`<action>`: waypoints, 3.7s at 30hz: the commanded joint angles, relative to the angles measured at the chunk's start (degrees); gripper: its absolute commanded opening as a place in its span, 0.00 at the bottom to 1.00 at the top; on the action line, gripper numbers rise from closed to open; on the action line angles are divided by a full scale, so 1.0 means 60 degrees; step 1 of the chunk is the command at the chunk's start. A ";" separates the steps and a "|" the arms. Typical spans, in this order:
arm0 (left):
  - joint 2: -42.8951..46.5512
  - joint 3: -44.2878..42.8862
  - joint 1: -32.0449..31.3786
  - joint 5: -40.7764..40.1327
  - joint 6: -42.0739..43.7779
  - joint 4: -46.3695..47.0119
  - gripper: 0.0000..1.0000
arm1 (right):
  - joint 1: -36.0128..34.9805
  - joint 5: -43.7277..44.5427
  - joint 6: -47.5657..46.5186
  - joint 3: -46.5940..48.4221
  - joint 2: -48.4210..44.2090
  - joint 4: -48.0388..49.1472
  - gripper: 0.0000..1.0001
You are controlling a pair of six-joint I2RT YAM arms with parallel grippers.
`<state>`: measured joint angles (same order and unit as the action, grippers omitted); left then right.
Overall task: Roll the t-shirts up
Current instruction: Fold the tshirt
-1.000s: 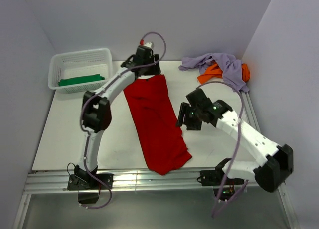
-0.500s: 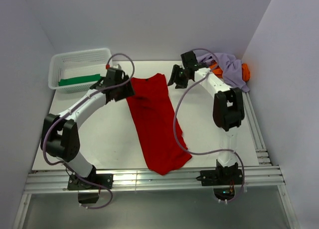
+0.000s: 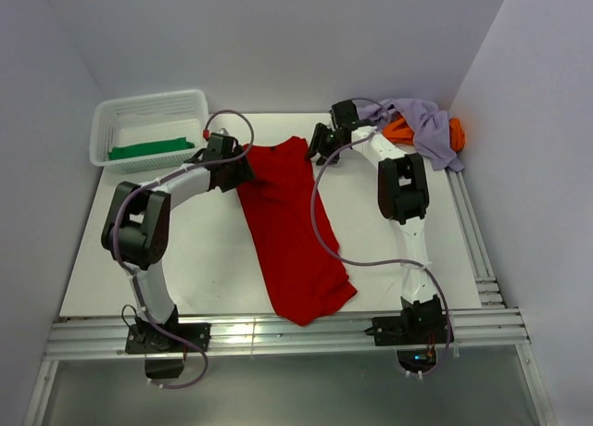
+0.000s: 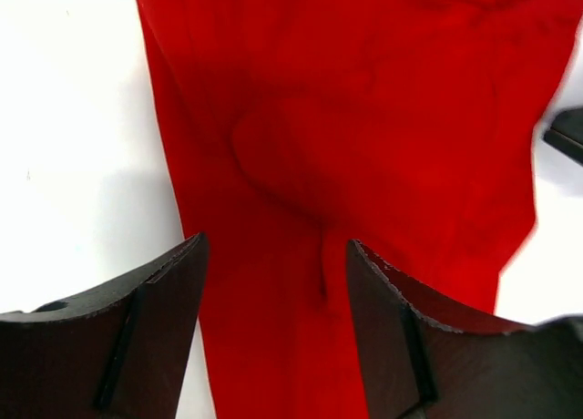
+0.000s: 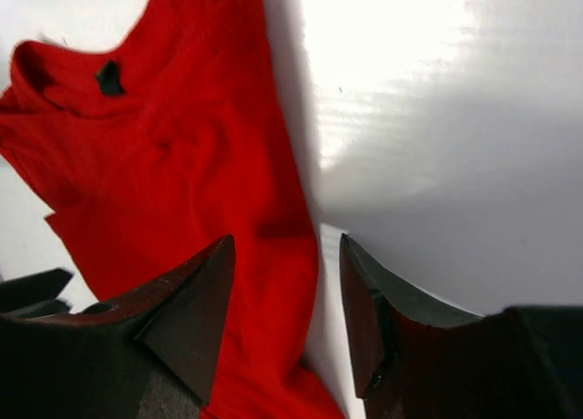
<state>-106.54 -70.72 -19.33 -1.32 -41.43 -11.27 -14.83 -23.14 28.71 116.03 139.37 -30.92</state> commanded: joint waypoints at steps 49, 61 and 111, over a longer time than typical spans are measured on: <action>-0.2471 -0.3551 0.0307 0.2213 -0.0346 0.0706 0.52 | 0.0392 -0.2252 0.3007 0.0175 -0.0128 0.3073 0.00; -0.3014 -0.3594 0.0190 0.1949 -0.0214 0.0311 0.43 | -0.0077 -0.2180 0.3067 -0.0045 0.0429 0.2546 0.00; -0.3660 -0.4458 -0.0030 0.1700 0.0152 -0.0539 0.07 | -0.0121 -0.1857 0.3389 -0.0544 0.0648 0.2238 0.00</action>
<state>-128.90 -95.50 -19.22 9.15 -41.47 -14.04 -15.40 -34.57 48.82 113.23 143.90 -17.98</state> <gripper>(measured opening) 0.105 0.007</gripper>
